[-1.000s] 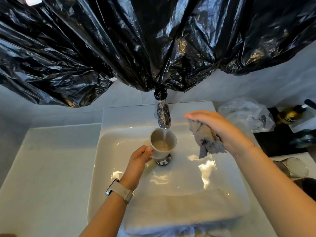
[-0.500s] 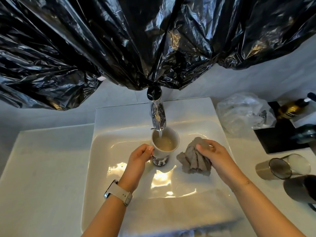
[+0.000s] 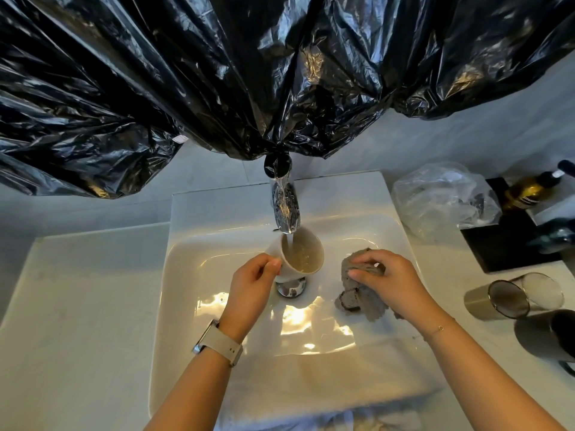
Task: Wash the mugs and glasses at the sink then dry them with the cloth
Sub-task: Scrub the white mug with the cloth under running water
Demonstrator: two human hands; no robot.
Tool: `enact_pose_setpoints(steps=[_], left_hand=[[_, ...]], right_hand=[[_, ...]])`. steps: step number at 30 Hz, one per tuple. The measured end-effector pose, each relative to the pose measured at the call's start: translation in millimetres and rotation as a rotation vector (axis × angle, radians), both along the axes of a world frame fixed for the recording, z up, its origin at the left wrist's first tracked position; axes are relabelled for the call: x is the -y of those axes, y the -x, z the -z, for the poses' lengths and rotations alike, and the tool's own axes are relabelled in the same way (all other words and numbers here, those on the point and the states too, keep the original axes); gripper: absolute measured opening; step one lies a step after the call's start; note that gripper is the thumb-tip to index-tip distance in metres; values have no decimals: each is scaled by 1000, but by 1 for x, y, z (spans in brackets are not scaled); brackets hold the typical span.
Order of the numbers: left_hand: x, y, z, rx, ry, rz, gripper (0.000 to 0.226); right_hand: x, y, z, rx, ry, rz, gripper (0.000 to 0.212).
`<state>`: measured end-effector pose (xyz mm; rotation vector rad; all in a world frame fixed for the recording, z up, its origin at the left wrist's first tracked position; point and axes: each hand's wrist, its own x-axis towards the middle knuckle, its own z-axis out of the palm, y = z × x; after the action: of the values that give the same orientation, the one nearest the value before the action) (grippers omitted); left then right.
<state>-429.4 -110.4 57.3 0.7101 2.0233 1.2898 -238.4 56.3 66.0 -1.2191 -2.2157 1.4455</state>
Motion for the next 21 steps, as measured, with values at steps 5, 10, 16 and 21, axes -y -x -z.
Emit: enact_pose_setpoints(steps=[5,10,16,21], left_hand=[[-4,-3,-6,-329,52,81,24],[-10,-5,-15,-639,153,180,31],[-10,-10,-24,-771,323,162,37],[-9,-10,-28,-793,423,135,36]], right_hand=[[-5,-6,3,148,250,160,29],[4,-11,0,65,305,226,32],[12,-17,-7,-158,332,239,23],[12,-24,-19,-331,351,210,20]])
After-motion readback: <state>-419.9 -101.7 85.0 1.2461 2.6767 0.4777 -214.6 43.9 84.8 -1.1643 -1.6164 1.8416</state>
